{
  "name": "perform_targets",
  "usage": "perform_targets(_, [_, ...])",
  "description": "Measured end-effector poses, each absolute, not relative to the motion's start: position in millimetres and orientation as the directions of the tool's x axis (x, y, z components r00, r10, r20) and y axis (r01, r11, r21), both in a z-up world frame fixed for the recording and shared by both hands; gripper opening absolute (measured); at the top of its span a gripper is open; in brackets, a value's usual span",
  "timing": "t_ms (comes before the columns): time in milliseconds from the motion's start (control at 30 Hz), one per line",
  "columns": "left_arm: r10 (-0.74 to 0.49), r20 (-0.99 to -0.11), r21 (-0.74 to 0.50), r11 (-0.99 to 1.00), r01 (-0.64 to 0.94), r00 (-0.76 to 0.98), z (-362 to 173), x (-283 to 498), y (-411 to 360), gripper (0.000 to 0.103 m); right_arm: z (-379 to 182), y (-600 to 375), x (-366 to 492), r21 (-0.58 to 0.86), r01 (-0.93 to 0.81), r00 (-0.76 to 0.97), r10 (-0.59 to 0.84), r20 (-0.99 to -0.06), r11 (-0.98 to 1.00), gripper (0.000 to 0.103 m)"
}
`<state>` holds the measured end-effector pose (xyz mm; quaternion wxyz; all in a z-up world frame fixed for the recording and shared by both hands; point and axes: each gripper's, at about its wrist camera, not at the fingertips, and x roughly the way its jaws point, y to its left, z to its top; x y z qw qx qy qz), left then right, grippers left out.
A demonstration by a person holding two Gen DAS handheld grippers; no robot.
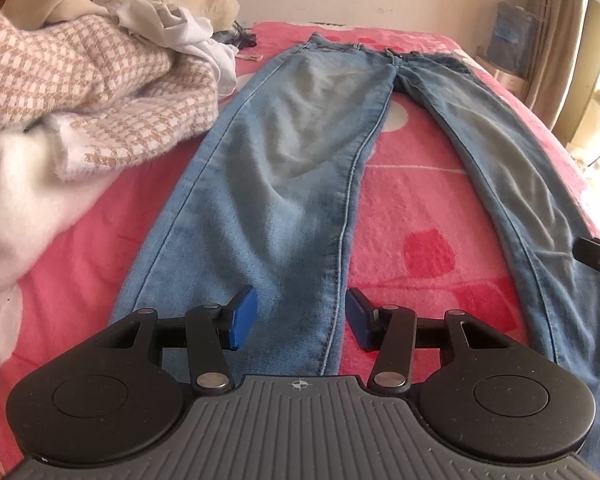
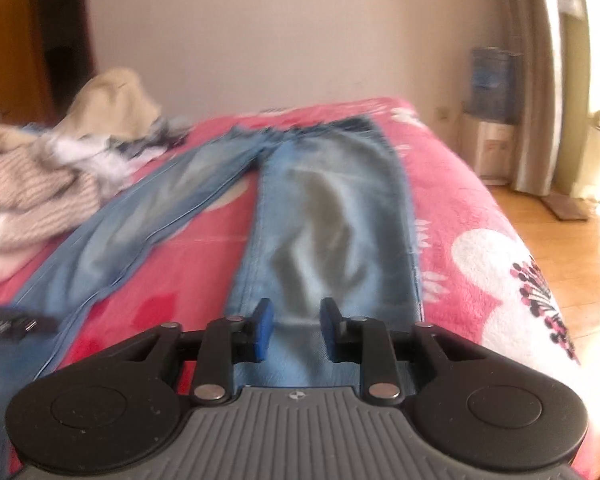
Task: Fold clothes
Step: 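Lower the right gripper onto the jeans legs and open it wide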
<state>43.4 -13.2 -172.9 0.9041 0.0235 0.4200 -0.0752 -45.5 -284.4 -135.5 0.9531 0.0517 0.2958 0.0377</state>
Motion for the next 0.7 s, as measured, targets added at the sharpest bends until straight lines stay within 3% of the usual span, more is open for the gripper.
perform_targets(33, [-0.114,-0.765,-0.020,0.988,0.154,0.634,-174,44,-12,0.049,-144,-284,-42,0.119,-0.018,0.834,0.080,-0.546,0.993,0.049])
perform_targets(200, [-0.103,-0.772,-0.015,0.989,0.144,0.628,-179,46,-9,0.049,-175,-273,-33,0.002,0.042,0.823,-0.034,-0.567,0.999,0.067])
perform_targets(300, [-0.101,-0.774,-0.016,0.990,0.140,0.625,-180,46,-9,0.049,-178,-264,-29,-0.069,0.058,0.812,-0.087,-0.577,0.996,0.103])
perform_targets(700, [-0.099,-0.777,-0.027,0.992,0.125,0.621,-177,42,-8,0.049,-182,-264,-29,-0.073,0.069,0.805,-0.099,-0.585,0.995,0.103])
